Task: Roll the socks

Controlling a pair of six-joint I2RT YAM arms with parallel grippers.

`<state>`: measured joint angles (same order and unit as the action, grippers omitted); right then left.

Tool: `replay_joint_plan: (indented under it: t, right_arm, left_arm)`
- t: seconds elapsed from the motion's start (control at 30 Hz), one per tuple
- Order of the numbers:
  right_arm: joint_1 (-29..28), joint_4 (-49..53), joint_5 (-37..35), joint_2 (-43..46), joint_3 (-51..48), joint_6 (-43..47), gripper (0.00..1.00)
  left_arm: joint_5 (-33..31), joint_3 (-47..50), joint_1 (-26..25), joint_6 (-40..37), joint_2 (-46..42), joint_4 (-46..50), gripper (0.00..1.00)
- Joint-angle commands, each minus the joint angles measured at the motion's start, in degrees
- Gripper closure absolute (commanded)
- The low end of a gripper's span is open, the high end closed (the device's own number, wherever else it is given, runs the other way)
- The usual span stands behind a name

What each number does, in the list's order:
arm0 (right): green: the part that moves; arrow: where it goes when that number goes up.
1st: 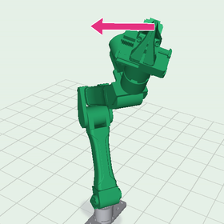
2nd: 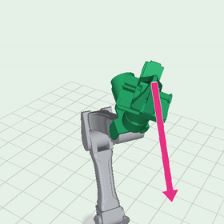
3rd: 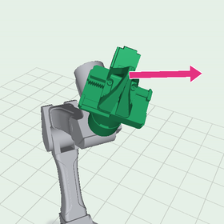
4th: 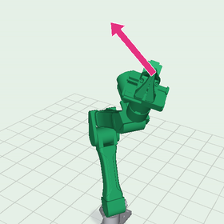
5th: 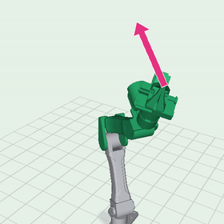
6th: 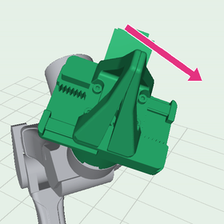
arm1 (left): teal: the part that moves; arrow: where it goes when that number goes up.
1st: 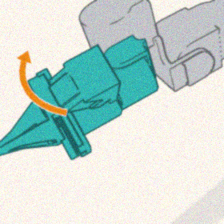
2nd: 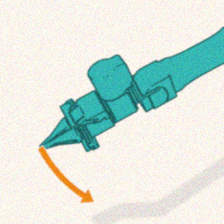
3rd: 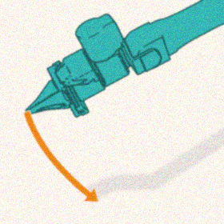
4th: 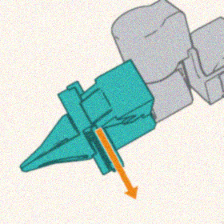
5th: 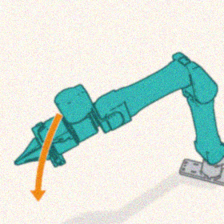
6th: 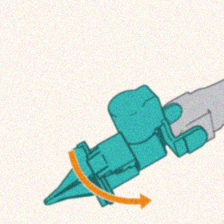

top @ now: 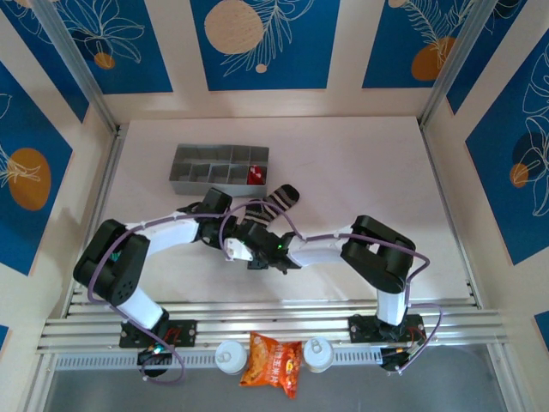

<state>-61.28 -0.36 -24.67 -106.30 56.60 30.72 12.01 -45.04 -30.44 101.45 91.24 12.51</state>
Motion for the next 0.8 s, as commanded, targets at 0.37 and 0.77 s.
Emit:
replay_joint_plan:
  t: [0.37,0.77]
  right_arm:
    - [5.86,13.67,12.15,-0.18,-2.44,-25.88,1.00]
    - [9.94,11.71,23.41,0.38,-3.57,-28.45,1.00]
  left_arm:
    - [-5.04,-2.79,-0.71,-7.96,-6.95,14.37,0.44]
    - [-0.84,6.92,-4.17,-7.23,-14.39,7.05,0.45]
